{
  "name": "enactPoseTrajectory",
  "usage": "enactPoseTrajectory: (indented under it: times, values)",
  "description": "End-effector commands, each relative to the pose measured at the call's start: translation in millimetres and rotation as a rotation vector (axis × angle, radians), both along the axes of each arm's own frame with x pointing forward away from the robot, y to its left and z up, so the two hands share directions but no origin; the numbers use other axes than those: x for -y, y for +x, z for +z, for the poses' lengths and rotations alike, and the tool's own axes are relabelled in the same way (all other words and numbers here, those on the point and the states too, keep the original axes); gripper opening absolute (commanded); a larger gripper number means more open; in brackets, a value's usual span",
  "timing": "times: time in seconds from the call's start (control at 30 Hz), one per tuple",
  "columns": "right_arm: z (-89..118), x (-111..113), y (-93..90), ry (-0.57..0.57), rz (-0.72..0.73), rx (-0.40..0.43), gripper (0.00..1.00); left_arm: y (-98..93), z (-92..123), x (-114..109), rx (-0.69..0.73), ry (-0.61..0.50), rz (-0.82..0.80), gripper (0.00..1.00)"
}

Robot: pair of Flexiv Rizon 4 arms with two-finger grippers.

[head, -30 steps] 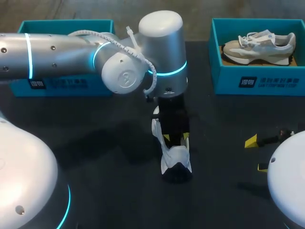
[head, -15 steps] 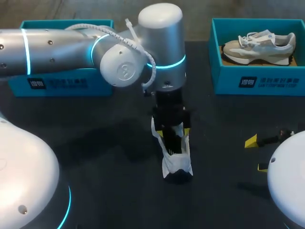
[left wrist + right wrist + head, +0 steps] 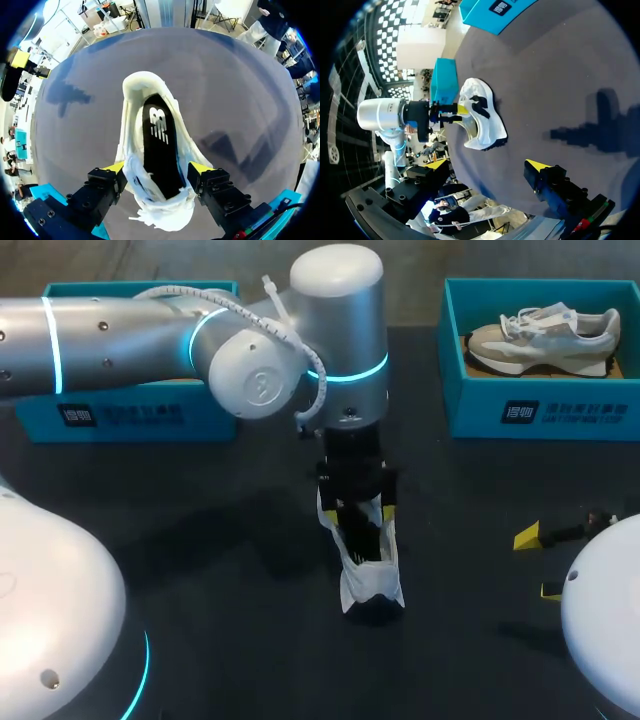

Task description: Take the shoe out of the shoebox, open the shoe tongue, remove and reinsert the insole, then place the shoe into the shoebox

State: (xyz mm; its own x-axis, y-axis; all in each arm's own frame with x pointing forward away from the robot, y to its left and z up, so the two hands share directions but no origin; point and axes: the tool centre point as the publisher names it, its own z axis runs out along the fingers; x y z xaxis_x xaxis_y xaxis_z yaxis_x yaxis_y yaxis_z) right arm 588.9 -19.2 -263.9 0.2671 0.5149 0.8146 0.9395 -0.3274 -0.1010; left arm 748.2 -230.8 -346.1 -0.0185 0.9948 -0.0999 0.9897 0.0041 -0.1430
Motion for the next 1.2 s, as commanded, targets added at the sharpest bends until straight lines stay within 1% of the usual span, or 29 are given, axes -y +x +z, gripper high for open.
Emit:
enactPoseTrajectory:
  times: [0.03,0.17,0.27,0.37,0.47,0.53,0.57,0.6,0.63,0.67,0.77,0.83,1.0,1.1,1.13,1.2]
  values:
    - [1.6,-0.5,-2.5,-0.004,-0.003,0.001,1.0,5.7,7.4,-3.7,0.011,-0.004,0.01,0.76]
    - [1.6,-0.5,-2.5,-0.004,-0.003,0.001,1.0,14.8,14.8,-6.3,0.03,-0.023,0.027,0.71]
    - [1.6,-0.5,-2.5,-0.004,-0.003,0.001,1.0,20.4,18.5,-8.4,0.039,-0.03,0.037,0.7]
    - [1.6,-0.5,-2.5,-0.004,-0.003,0.001,1.0,23.8,22.9,-9.8,0.046,-0.035,0.039,0.71]
    - [1.6,-0.5,-2.5,-0.004,-0.003,0.001,1.0,30.8,38.7,-12.1,0.069,-0.053,0.042,0.7]
    - [1.6,-0.5,-2.5,-0.004,-0.003,0.001,1.0,36.3,45.3,-11.3,0.085,-0.064,0.047,0.65]
    - [1.6,-0.5,-2.5,-0.004,-0.003,0.001,1.0,36.3,45.3,-11.3,0.085,-0.064,0.047,0.65]
    - [1.6,-0.5,-2.5,-0.004,-0.003,0.001,1.0,42.8,50.3,-9.4,0.095,-0.072,0.051,0.53]
    - [1.6,-0.5,-2.5,-0.004,-0.003,0.001,1.0,45.2,52.2,-7.8,0.102,-0.077,0.052,0.44]
    - [1.6,-0.5,-2.5,-0.004,-0.003,0.001,1.0,47.6,53.3,-5.6,0.11,-0.083,0.052,0.4]
    - [1.6,-0.5,-2.5,-0.004,-0.003,0.001,1.0,51.0,51.9,1.7,0.113,-0.087,0.048,0.34]
    - [1.6,-0.5,-2.5,-0.004,-0.003,0.001,1.0,51.7,47.0,7.3,0.111,-0.095,0.04,0.29]
    - [1.6,-0.5,-2.5,-0.004,-0.003,0.001,1.0,45.9,32.8,16.1,0.09,-0.106,0.025,0.26]
    - [1.6,-0.5,-2.5,-0.004,-0.003,0.001,1.0,43.5,28.8,16.9,0.079,-0.106,0.021,0.25]
    - [1.6,-0.5,-2.5,-0.004,-0.003,0.001,1.0,38.8,21.4,16.8,0.062,-0.101,0.013,0.24]
    - [1.6,-0.5,-2.5,-0.004,-0.003,0.001,1.0,35.3,18.2,16.1,0.053,-0.098,0.01,0.21]
